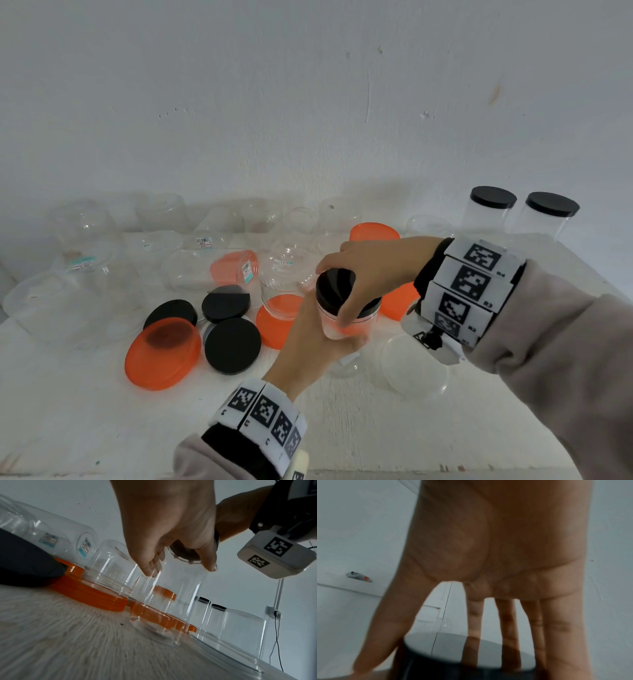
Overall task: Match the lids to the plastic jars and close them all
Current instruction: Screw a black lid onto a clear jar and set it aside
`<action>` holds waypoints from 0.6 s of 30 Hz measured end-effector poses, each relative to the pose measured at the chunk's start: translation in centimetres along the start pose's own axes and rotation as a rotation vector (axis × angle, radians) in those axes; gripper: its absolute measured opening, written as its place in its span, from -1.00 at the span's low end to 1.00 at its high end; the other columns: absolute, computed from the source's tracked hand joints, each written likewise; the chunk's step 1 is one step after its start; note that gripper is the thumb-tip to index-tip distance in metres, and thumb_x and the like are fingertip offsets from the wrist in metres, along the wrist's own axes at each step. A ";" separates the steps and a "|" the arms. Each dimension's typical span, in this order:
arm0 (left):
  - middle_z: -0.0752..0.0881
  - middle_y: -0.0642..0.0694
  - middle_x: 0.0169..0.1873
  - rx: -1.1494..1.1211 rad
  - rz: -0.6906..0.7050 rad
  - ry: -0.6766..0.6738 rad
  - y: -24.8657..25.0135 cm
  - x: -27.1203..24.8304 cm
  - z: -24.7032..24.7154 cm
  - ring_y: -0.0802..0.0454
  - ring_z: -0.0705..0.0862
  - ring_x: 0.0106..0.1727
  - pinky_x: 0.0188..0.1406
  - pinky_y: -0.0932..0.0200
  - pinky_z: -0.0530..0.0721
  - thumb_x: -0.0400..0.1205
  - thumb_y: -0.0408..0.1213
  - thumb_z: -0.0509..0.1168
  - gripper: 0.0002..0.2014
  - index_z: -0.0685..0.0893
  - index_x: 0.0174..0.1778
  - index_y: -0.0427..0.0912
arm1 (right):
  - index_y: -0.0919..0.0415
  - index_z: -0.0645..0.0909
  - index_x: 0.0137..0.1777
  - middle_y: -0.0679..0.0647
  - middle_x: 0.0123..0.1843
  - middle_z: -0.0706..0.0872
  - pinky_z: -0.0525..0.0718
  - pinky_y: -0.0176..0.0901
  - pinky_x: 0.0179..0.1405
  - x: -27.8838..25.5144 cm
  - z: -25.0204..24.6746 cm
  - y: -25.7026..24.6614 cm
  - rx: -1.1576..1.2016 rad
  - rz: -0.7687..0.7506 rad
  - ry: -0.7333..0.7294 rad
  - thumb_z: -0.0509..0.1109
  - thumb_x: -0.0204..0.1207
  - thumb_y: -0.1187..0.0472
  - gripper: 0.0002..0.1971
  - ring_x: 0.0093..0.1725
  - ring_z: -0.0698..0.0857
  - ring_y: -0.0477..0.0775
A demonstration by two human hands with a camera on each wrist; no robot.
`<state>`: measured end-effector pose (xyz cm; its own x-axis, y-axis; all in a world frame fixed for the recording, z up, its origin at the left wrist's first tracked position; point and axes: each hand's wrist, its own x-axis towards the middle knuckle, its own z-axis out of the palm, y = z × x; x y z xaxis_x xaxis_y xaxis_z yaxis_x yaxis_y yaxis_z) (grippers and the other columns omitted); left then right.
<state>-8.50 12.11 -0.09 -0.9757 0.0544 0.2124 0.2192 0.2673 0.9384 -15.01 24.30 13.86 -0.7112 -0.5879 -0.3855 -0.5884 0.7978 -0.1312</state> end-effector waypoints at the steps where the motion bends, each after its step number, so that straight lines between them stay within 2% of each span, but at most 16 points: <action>1: 0.65 0.37 0.19 0.005 0.021 -0.002 0.1 0.0 0.0 0.43 0.59 0.25 0.14 0.45 0.61 0.35 -0.27 0.61 -0.22 0.39 0.27 0.55 | -0.22 0.33 0.53 -0.18 0.14 0.39 0.57 -0.12 0.07 0.0 -0.2 0.1 0.001 -0.023 -0.006 0.55 0.26 -0.29 -0.17 0.24 0.46 -0.01; 2: 0.66 0.38 0.17 0.005 0.034 -0.001 0.2 0.0 0.0 0.44 0.59 0.23 0.08 0.52 0.59 0.35 -0.29 0.61 -0.22 0.41 0.23 0.58 | -0.23 0.35 0.52 -0.23 0.07 0.39 0.53 -0.18 -0.01 0.0 -0.3 0.1 0.004 -0.040 0.007 0.57 0.26 -0.27 -0.19 0.21 0.45 -0.04; 3: 0.67 0.35 0.18 0.001 0.034 0.000 0.2 0.0 0.0 0.41 0.60 0.24 0.10 0.48 0.59 0.35 -0.30 0.61 -0.23 0.43 0.26 0.52 | -0.23 0.39 0.49 -0.28 -0.01 0.39 0.48 -0.23 -0.09 0.1 -0.3 0.2 0.006 -0.052 0.029 0.58 0.25 -0.27 -0.21 0.17 0.44 -0.07; 5: 0.67 0.27 0.21 -0.011 0.018 0.002 0.1 0.0 0.1 0.34 0.60 0.28 0.18 0.37 0.59 0.35 -0.26 0.62 -0.24 0.42 0.37 0.30 | -0.24 0.42 0.46 -0.33 -0.08 0.39 0.49 -0.27 -0.16 0.3 -0.1 0.3 -0.002 -0.061 0.063 0.57 0.20 -0.31 -0.22 0.12 0.49 -0.08; 8: 0.65 0.24 0.24 -0.009 0.010 0.009 -0.2 0.0 0.2 0.32 0.58 0.31 0.24 0.34 0.56 0.34 -0.22 0.62 -0.22 0.40 0.43 0.19 | -0.20 0.50 0.37 -0.22 0.03 0.55 0.74 -0.05 -0.05 0.6 0.5 0.5 0.001 -0.039 0.104 0.53 0.10 -0.42 -0.20 0.07 0.70 0.05; 9: 0.63 0.24 0.26 -0.005 -0.003 0.018 -0.2 0.0 0.3 0.32 0.56 0.32 0.28 0.29 0.56 0.34 -0.19 0.62 -0.19 0.38 0.45 0.17 | -0.17 0.53 0.31 -0.16 0.04 0.60 0.77 -0.02 -0.08 0.6 0.8 0.6 0.018 -0.024 0.131 0.51 0.07 -0.46 -0.22 0.01 0.75 0.09; 11: 0.60 0.22 0.29 -0.001 -0.022 0.031 -0.4 0.0 0.3 0.30 0.54 0.34 0.36 0.18 0.56 0.32 -0.15 0.63 -0.16 0.36 0.48 0.16 | -0.12 0.55 0.18 -0.11 -0.02 0.64 0.75 -0.11 -0.33 0.6 1.4 0.7 0.069 0.008 0.174 0.47 0.05 -0.51 -0.26 -0.21 0.79 0.08; 12: 0.59 0.21 0.30 0.003 -0.027 0.033 -0.5 0.0 0.3 0.29 0.54 0.35 0.37 0.15 0.56 0.32 -0.13 0.63 -0.15 0.36 0.48 0.16 | -0.09 0.55 0.14 -0.09 -0.06 0.64 0.67 -0.17 -0.47 0.5 1.6 0.7 0.089 0.023 0.183 0.46 0.05 -0.53 -0.26 -0.33 0.79 0.07; 14: 0.57 0.21 0.32 0.009 -0.030 0.028 -0.6 0.0 0.3 0.27 0.52 0.38 0.39 0.13 0.55 0.31 -0.09 0.63 -0.14 0.34 0.50 0.18 | -0.03 0.54 0.11 -0.06 -0.08 0.62 0.56 -0.22 -0.58 0.4 1.9 0.6 0.094 0.041 0.195 0.43 0.08 -0.55 -0.25 -0.44 0.76 0.07; 16: 0.56 0.24 0.33 0.003 -0.025 0.017 -0.6 0.0 0.3 0.29 0.50 0.39 0.39 0.15 0.53 0.31 -0.08 0.63 -0.12 0.32 0.51 0.20 | -0.02 0.54 0.14 -0.06 -0.06 0.61 0.61 -0.19 -0.53 0.5 1.8 0.7 0.072 0.042 0.193 0.41 0.10 -0.56 -0.24 -0.36 0.76 0.06; 18: 0.56 0.30 0.32 -0.001 -0.019 0.010 -0.5 0.1 0.2 0.35 0.49 0.38 0.36 0.26 0.52 0.32 -0.10 0.63 -0.12 0.31 0.50 0.22 | -0.08 0.52 0.21 -0.10 -0.01 0.59 0.71 -0.14 -0.33 0.4 1.5 0.9 0.052 0.030 0.154 0.43 0.12 -0.54 -0.24 -0.15 0.73 0.04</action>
<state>-8.67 12.16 -0.60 -0.9796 0.0398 0.1970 0.2004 0.2668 0.9427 -15.24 24.98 12.24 -0.7811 -0.5739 -0.2459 -0.5479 0.8189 -0.1708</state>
